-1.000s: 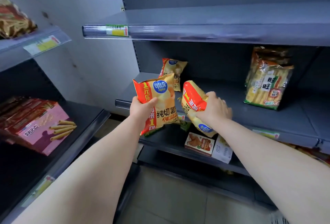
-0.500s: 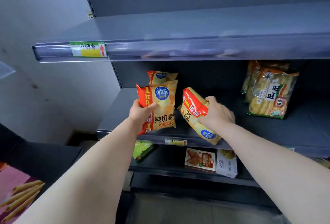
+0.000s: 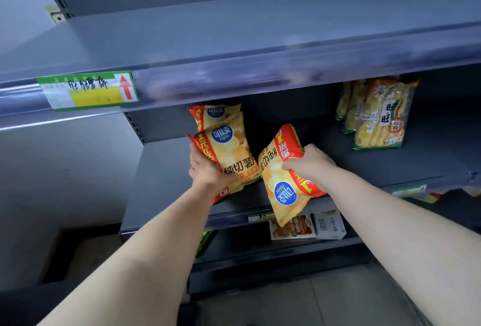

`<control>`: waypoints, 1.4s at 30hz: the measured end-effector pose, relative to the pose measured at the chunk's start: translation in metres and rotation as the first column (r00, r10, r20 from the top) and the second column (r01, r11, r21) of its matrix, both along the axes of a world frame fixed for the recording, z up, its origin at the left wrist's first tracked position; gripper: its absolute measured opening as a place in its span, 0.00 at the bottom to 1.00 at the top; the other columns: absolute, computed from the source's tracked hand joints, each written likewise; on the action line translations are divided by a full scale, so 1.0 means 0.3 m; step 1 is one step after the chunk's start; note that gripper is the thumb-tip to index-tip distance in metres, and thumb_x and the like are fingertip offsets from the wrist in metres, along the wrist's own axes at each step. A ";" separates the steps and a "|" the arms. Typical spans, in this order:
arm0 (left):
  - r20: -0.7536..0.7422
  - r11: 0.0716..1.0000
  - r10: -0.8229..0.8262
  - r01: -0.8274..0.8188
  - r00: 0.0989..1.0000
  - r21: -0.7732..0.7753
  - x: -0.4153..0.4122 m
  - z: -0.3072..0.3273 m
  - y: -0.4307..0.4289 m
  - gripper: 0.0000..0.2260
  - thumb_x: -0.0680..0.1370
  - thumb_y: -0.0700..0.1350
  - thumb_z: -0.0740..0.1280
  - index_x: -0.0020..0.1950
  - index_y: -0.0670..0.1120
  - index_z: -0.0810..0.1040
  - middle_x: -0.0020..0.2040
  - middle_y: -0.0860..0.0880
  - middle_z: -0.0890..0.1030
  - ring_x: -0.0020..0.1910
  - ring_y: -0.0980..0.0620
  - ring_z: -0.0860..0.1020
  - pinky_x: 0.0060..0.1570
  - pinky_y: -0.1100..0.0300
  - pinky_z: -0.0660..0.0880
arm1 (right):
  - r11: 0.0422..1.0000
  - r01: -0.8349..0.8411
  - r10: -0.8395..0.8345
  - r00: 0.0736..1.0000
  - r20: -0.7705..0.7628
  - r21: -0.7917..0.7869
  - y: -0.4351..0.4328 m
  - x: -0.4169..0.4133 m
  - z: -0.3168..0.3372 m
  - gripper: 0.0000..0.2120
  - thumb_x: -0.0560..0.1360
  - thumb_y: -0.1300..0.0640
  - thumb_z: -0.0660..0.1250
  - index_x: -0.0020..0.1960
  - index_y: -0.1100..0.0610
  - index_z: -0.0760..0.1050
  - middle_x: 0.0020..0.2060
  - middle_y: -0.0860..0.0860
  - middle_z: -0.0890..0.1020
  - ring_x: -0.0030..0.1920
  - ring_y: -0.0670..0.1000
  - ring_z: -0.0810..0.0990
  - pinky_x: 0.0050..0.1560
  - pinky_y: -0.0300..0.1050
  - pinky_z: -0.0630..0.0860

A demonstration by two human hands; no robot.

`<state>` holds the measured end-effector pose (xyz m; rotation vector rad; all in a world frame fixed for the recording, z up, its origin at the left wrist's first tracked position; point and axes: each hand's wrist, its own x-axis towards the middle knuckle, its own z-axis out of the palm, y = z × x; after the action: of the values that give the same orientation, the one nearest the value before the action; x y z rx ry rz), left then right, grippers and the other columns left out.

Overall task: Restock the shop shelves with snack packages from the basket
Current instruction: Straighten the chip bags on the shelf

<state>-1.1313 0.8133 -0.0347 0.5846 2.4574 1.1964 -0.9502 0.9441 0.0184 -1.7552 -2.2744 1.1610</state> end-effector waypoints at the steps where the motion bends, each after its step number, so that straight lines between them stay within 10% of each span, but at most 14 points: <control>1: -0.019 1.000 -0.003 0.002 1.000 -0.029 -0.004 -0.009 -0.001 0.60 0.60 0.50 0.83 0.78 0.51 0.45 0.75 0.47 0.61 0.73 0.41 0.62 0.73 0.41 0.60 | 1.000 0.020 -0.020 1.000 -0.001 -0.003 -0.001 0.003 -0.004 0.31 0.68 0.44 0.74 0.65 0.53 0.66 0.51 0.54 0.79 0.46 0.57 0.82 0.50 0.53 0.81; 10: -0.119 0.997 -0.022 0.013 0.993 -0.075 -0.035 -0.005 0.059 0.59 0.63 0.51 0.81 0.80 0.51 0.41 0.78 0.48 0.59 0.74 0.39 0.62 0.69 0.40 0.65 | 0.942 0.152 -0.199 0.971 -0.134 -0.299 0.006 0.069 -0.048 0.32 0.67 0.47 0.76 0.65 0.55 0.68 0.50 0.56 0.82 0.46 0.58 0.84 0.49 0.56 0.82; 20: -0.068 0.998 0.046 -0.048 0.997 -0.028 0.038 0.013 -0.038 0.60 0.63 0.51 0.83 0.80 0.45 0.42 0.79 0.45 0.54 0.77 0.41 0.58 0.71 0.41 0.61 | 0.960 0.171 -0.206 0.968 -0.143 -0.222 -0.019 0.124 -0.016 0.37 0.65 0.47 0.78 0.66 0.56 0.64 0.52 0.56 0.80 0.47 0.58 0.83 0.49 0.56 0.81; 28: -0.435 0.976 -0.164 0.082 0.885 -0.201 0.256 0.092 -0.060 0.57 0.63 0.59 0.80 0.80 0.48 0.46 0.79 0.45 0.53 0.76 0.41 0.57 0.69 0.39 0.64 | 0.985 -0.171 0.172 0.982 0.083 -0.014 -0.075 0.266 0.065 0.34 0.61 0.43 0.77 0.61 0.50 0.67 0.51 0.50 0.79 0.47 0.54 0.81 0.48 0.50 0.80; 33: -0.451 0.770 -0.632 0.441 0.631 -0.461 0.415 0.133 -0.038 0.58 0.64 0.58 0.80 0.80 0.54 0.41 0.81 0.52 0.46 0.79 0.47 0.47 0.76 0.44 0.54 | 0.816 -0.534 0.447 0.826 0.343 0.221 -0.109 0.333 0.142 0.33 0.65 0.44 0.75 0.65 0.46 0.64 0.54 0.48 0.78 0.50 0.52 0.78 0.46 0.46 0.73; 38: -0.561 0.733 -0.680 0.414 0.472 -0.540 0.492 0.156 -0.026 0.50 0.69 0.54 0.77 0.80 0.56 0.47 0.81 0.51 0.49 0.79 0.47 0.47 0.76 0.46 0.51 | 0.560 -0.742 0.550 0.665 0.505 0.368 -0.118 0.352 0.189 0.34 0.65 0.45 0.76 0.66 0.48 0.63 0.55 0.49 0.78 0.54 0.54 0.77 0.50 0.49 0.70; 42: -0.510 0.808 -0.588 0.429 0.628 -0.403 0.500 0.166 -0.027 0.31 0.70 0.51 0.76 0.69 0.55 0.67 0.63 0.52 0.76 0.61 0.48 0.76 0.57 0.51 0.75 | 0.354 -0.786 0.559 0.612 0.560 0.506 -0.113 0.343 0.198 0.35 0.65 0.41 0.76 0.66 0.47 0.65 0.58 0.48 0.78 0.61 0.53 0.75 0.60 0.56 0.65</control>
<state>-0.9812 0.8051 0.0151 1.6958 2.5552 0.4824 -0.8473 0.9103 0.0778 -0.6395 -3.1242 -0.1769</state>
